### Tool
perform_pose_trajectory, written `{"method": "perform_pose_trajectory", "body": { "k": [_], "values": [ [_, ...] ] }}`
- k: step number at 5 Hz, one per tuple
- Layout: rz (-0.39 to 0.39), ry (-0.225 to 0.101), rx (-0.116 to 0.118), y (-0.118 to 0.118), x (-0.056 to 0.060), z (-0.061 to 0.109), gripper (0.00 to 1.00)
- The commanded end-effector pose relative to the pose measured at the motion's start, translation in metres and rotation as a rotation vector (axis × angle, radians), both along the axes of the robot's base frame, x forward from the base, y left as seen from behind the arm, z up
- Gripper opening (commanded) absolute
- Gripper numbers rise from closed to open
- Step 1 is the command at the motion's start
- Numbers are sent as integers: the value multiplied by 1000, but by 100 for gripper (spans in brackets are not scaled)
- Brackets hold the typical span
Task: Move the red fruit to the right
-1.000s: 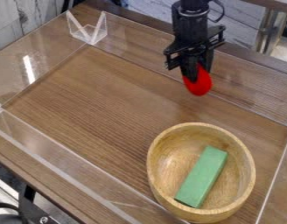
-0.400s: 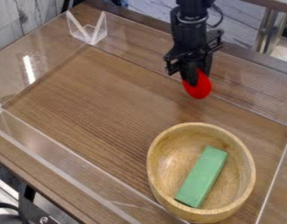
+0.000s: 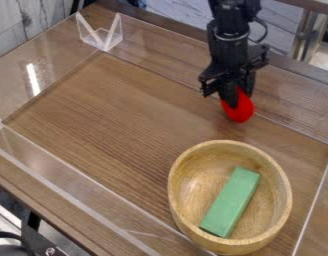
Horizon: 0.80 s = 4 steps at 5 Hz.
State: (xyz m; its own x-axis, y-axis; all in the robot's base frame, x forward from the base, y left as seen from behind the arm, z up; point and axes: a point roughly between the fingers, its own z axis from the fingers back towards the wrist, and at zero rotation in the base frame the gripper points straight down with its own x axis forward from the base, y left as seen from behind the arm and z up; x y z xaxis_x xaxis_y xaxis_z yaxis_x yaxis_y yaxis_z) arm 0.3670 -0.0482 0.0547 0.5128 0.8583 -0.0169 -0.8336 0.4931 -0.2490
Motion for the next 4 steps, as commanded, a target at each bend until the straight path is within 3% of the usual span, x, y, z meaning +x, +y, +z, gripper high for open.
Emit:
{"method": "perform_pose_trajectory", "body": {
  "k": [1, 2, 4],
  "values": [
    [26, -57, 0, -9, 5, 11, 0],
    [46, -52, 15, -3, 1, 5, 100],
    [-27, -42, 24, 13, 1, -8, 100]
  ]
}}
